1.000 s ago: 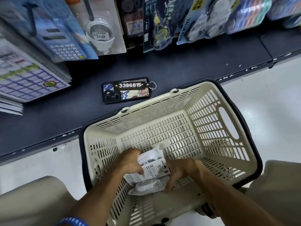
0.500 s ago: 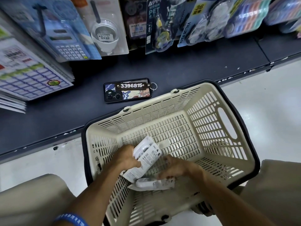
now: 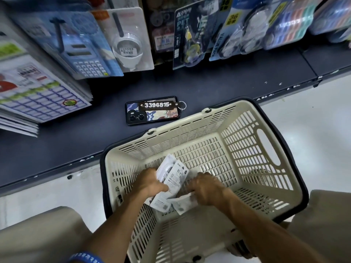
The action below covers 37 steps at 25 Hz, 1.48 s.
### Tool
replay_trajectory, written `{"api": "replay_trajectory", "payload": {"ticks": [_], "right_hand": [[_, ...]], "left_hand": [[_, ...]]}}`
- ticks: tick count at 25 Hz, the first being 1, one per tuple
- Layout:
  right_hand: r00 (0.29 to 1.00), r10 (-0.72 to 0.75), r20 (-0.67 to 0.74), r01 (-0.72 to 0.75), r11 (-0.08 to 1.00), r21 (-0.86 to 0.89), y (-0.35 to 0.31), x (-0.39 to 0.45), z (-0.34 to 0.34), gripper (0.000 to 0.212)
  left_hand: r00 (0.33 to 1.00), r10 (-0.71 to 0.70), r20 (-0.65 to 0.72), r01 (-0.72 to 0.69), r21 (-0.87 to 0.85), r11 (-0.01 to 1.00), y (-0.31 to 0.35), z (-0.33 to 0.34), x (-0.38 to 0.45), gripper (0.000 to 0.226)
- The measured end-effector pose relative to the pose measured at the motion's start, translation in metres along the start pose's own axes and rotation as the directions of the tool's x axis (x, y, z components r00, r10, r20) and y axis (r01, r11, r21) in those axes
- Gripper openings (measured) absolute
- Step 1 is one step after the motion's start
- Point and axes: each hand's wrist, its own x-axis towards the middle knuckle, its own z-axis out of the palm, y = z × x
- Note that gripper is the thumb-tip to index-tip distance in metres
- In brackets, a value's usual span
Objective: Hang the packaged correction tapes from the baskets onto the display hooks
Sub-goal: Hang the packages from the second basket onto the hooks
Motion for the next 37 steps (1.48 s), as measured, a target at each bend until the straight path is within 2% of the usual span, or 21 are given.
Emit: {"api": "replay_trajectory", "payload": {"ticks": [1, 3, 4, 6, 7, 8, 10, 12, 13, 15, 16, 18, 19, 21, 23, 24, 25, 28, 30, 33, 37], "right_hand": [[0.999, 0.034, 0.007, -0.035, 0.986, 0.165, 0.018, -0.009, -0.016, 0.031], [0.996, 0.086, -0.002, -0.073, 0.861, 0.503, 0.047, -0.035, -0.057, 0.029], [0.992, 0.101, -0.072, -0.031, 0.765, 0.643, 0.054, -0.049, -0.079, 0.026], [0.92, 0.132, -0.369, 0.211, 0.628, 0.749, 0.052, -0.078, -0.125, 0.022], [0.856, 0.137, -0.498, 0.334, 0.59, 0.735, 0.044, -0.092, -0.143, 0.02], [0.771, 0.133, -0.623, 0.428, 0.616, 0.661, 0.034, -0.106, -0.158, 0.019], [0.592, 0.051, -0.805, 0.403, 0.846, 0.35, 0.015, -0.132, -0.181, 0.023], [0.529, -0.052, -0.847, 0.341, 0.927, 0.156, 0.004, -0.158, -0.2, 0.031], [0.531, -0.026, -0.847, 0.333, 0.926, 0.18, 0.0, -0.172, -0.208, 0.045], [0.528, 0.089, -0.844, 0.377, 0.867, 0.327, -0.012, -0.194, -0.22, 0.071], [0.533, 0.161, -0.83, 0.437, 0.788, 0.434, -0.019, -0.201, -0.223, 0.068], [0.559, 0.365, -0.745, 0.52, 0.545, 0.658, -0.039, -0.209, -0.224, 0.039], [0.583, 0.444, -0.68, 0.528, 0.428, 0.733, -0.049, -0.209, -0.224, 0.049], [0.643, 0.515, -0.567, 0.563, 0.185, 0.806, -0.061, -0.206, -0.22, 0.093], [0.676, 0.54, -0.5, 0.587, 0.014, 0.809, -0.074, -0.208, -0.226, 0.106], [0.671, 0.549, -0.499, 0.61, -0.024, 0.792, -0.079, -0.211, -0.231, 0.108], [0.625, 0.572, -0.532, 0.645, 0.006, 0.764, -0.081, -0.214, -0.236, 0.107], [0.394, 0.599, -0.697, 0.726, 0.262, 0.636, -0.086, -0.232, -0.273, 0.103], [0.307, 0.572, -0.761, 0.735, 0.365, 0.571, -0.086, -0.243, -0.31, 0.101], [0.264, 0.493, -0.829, 0.634, 0.559, 0.534, -0.084, -0.245, -0.361, 0.086], [0.29, 0.418, -0.861, 0.422, 0.752, 0.507, -0.084, -0.234, -0.393, 0.093]], "left_hand": [[0.999, -0.006, 0.034, 0.009, -0.081, 0.997, 0.004, -0.003, -0.001, 0.029], [0.993, 0.037, 0.108, -0.006, -0.275, 0.961, 0.017, -0.012, -0.008, 0.034], [0.989, 0.072, 0.132, -0.019, -0.368, 0.93, 0.025, -0.017, -0.015, 0.037], [0.976, 0.137, 0.168, -0.029, -0.528, 0.849, 0.043, -0.03, -0.032, 0.042], [0.964, 0.183, 0.193, -0.034, -0.595, 0.803, 0.054, -0.037, -0.043, 0.043], [0.951, 0.241, 0.196, -0.057, -0.653, 0.756, 0.065, -0.045, -0.057, 0.045], [0.931, 0.348, 0.112, -0.137, -0.776, 0.616, 0.089, -0.062, -0.085, 0.046], [0.909, 0.415, -0.019, -0.219, -0.871, 0.441, 0.11, -0.085, -0.114, 0.039], [0.897, 0.435, -0.075, -0.261, -0.884, 0.387, 0.119, -0.098, -0.132, 0.035], [0.878, 0.439, -0.19, -0.37, -0.851, 0.372, 0.133, -0.124, -0.164, 0.025], [0.872, 0.424, -0.246, -0.419, -0.823, 0.383, 0.138, -0.134, -0.177, 0.023], [0.842, 0.418, -0.342, -0.503, -0.777, 0.378, 0.148, -0.147, -0.205, 0.032], [0.826, 0.425, -0.37, -0.535, -0.753, 0.383, 0.152, -0.151, -0.22, 0.04], [0.784, 0.473, -0.402, -0.599, -0.69, 0.406, 0.158, -0.153, -0.249, 0.042], [0.731, 0.528, -0.433, -0.67, -0.603, 0.433, 0.159, -0.157, -0.271, 0.032], [0.706, 0.553, -0.443, -0.697, -0.572, 0.433, 0.158, -0.162, -0.281, 0.032], [0.687, 0.569, -0.453, -0.717, -0.549, 0.429, 0.157, -0.17, -0.291, 0.03], [0.629, 0.529, -0.57, -0.777, -0.483, 0.404, 0.155, -0.208, -0.321, 0.026], [0.57, 0.485, -0.663, -0.821, -0.451, 0.349, 0.153, -0.237, -0.337, 0.026], [0.533, 0.456, -0.712, -0.846, -0.435, 0.31, 0.145, -0.259, -0.346, 0.038], [0.514, 0.433, -0.74, -0.857, -0.453, 0.245, 0.14, -0.262, -0.343, 0.062]]}}
